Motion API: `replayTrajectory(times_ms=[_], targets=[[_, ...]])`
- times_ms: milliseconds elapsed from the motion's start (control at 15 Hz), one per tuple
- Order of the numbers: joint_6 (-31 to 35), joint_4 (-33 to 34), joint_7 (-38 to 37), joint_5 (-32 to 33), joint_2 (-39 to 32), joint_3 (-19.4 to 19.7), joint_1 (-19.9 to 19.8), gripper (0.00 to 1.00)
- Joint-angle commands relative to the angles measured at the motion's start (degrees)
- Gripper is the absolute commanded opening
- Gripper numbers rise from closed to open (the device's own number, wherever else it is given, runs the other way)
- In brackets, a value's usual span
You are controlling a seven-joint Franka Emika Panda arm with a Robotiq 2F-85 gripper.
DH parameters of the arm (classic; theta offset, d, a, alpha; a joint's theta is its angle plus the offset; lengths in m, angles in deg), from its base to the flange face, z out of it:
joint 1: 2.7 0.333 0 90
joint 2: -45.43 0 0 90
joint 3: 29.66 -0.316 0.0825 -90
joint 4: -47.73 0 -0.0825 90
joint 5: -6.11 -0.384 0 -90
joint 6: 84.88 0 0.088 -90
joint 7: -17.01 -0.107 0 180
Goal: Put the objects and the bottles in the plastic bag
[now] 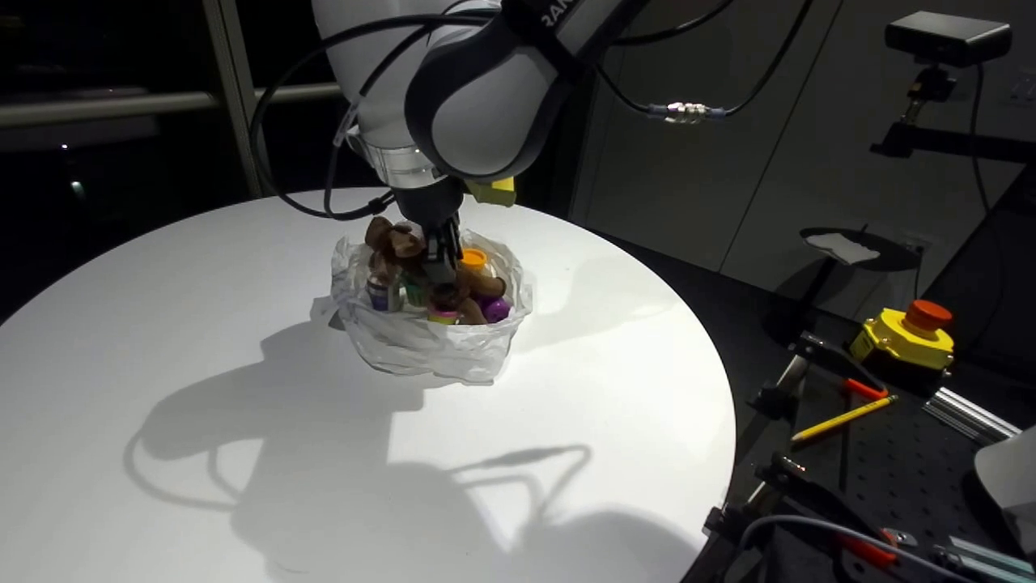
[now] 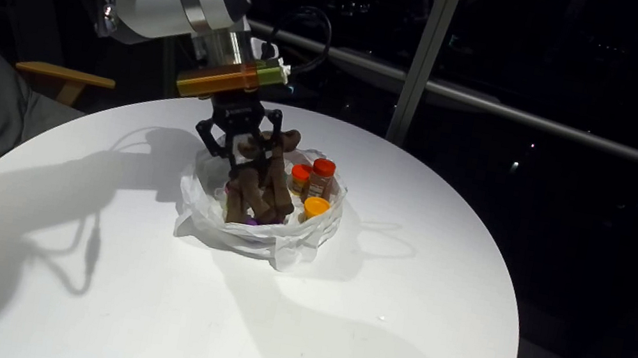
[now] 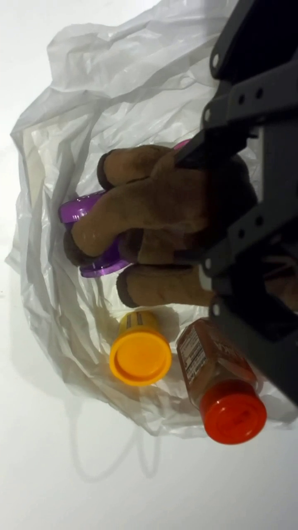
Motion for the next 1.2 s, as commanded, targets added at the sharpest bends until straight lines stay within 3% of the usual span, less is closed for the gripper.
replayTrajectory(times_ms=[0,133,400,600,867,933,1133], targets=[[-2.31,-6.07,7.42,-0.88,9.20,-2.41,-2.43,0.85],[-1.67,-9.87,12.70,-3.13,14.89,-4.51,-5.26,0.99],[-1.00,-17.13,24.26,-16.30,25.79,-10.30,-12.97,1.00],[-1.88,-24.01,29.74,-25.98,34.69,-11.89,-15.93,1.00],[-1.48,-33.09,31.09,-41.55,44.73,-11.12,-15.54,1.00],[-2.41,-26.97,29.50,-35.76,38.23,-9.81,-14.29,1.00],[-2.38,-31.50,29.92,-39.65,43.05,-9.35,-13.80,1.00]])
